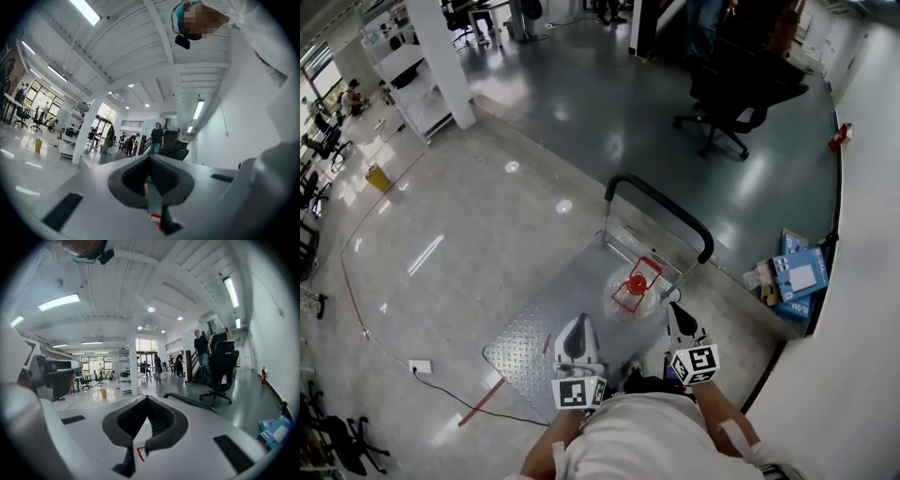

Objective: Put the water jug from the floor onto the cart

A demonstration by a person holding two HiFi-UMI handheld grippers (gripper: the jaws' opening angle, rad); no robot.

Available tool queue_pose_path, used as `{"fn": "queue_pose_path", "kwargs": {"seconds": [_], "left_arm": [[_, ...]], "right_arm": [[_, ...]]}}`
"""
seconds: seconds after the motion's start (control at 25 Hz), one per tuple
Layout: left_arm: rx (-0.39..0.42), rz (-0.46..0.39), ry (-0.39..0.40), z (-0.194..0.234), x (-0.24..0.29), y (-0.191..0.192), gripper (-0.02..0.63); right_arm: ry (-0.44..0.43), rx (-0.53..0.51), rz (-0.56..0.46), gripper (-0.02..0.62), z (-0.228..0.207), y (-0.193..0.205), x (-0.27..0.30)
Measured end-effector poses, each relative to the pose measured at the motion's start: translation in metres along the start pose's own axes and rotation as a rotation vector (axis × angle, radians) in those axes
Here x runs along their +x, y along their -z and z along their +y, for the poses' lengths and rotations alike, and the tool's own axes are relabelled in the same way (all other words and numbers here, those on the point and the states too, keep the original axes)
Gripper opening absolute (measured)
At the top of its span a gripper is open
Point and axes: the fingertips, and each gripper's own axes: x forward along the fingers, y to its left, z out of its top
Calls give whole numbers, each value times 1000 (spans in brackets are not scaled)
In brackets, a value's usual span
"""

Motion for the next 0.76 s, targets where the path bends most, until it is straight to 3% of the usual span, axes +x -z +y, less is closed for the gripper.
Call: {"fn": "queue_pose_path", "kwargs": {"seconds": [0.36,0.76], "left_arm": [[3,5,32,-14,-4,4,3],[5,-1,24,-12,-9,4,3]], "right_arm": [[-27,14,-17,12,21,7,-13],[-14,30,-25,12,16,9,-19]]}}
